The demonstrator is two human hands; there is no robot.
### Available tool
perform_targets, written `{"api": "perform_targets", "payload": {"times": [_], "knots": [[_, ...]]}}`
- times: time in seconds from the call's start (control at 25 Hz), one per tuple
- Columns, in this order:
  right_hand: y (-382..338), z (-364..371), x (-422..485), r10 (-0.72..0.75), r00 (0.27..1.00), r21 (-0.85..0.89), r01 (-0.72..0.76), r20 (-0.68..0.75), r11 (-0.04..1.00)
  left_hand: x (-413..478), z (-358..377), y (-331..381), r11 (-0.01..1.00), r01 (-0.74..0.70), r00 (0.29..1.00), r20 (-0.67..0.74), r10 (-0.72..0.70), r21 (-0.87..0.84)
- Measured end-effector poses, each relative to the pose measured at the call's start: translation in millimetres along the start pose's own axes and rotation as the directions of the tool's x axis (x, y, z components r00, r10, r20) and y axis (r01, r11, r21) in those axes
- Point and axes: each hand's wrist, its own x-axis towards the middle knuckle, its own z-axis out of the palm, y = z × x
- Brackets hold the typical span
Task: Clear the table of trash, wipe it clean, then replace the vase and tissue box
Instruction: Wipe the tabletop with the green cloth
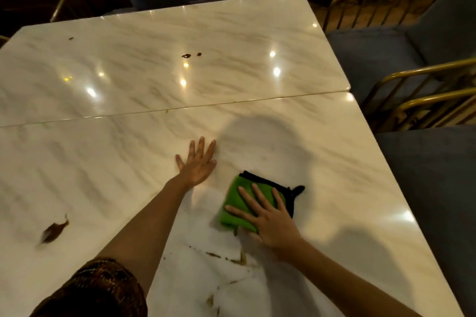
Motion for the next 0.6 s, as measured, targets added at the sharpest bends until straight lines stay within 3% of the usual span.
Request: {"api": "perform_targets", "payload": {"times": [0.16, 0.36, 0.6], "knots": [[20, -17, 41, 0.137, 0.991, 0.046, -0.137, 0.002, 0.99, -36, 18, -18, 0.991, -0.102, 0.995, -0.005, 0.103, 0.081], [51, -32, 115, 0.39, 0.918, 0.081, -0.395, 0.07, 0.915, -42, 32, -28, 0.977, -0.167, 0.983, -0.055, 0.175, 0.13], [-40, -11, 33, 0.447, 0.892, 0.077, -0.452, 0.07, 0.889, -44, 25, -30, 0.972, -0.197, 0.98, 0.003, 0.198, 0.129]]}}
